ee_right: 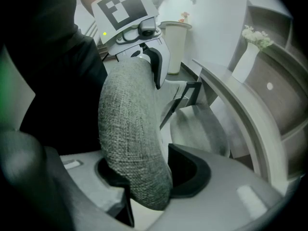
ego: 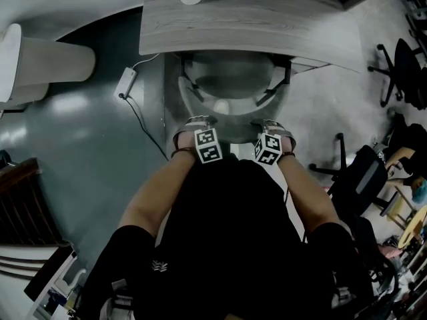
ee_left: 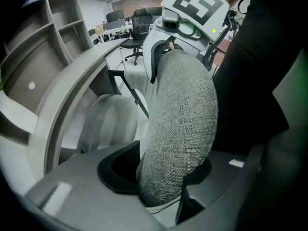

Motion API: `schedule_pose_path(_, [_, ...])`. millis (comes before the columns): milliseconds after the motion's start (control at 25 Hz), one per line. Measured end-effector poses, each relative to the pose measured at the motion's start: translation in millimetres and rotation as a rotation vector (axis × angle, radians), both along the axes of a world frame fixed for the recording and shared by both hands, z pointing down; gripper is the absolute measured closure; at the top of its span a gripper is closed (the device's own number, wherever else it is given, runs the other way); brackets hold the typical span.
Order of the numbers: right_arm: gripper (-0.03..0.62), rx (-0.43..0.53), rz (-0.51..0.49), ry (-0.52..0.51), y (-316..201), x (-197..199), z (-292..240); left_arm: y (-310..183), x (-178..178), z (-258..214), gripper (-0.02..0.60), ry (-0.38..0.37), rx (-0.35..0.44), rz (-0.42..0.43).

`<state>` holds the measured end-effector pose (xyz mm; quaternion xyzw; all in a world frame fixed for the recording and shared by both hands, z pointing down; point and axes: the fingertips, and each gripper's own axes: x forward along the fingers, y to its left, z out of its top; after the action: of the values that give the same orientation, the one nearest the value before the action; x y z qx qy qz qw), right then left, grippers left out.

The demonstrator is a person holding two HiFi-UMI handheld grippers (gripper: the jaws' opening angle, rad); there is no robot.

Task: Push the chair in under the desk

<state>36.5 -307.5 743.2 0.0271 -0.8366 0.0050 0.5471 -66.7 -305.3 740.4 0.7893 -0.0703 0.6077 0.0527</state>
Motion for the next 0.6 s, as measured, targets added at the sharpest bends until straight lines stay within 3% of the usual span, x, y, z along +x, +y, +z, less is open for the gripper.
schedule_pose_path(600, [0.410, 0.005, -0.001, 0.006, -47, -10, 2, -47, -10, 2, 0.374, 0.006, 0.009, -0.016])
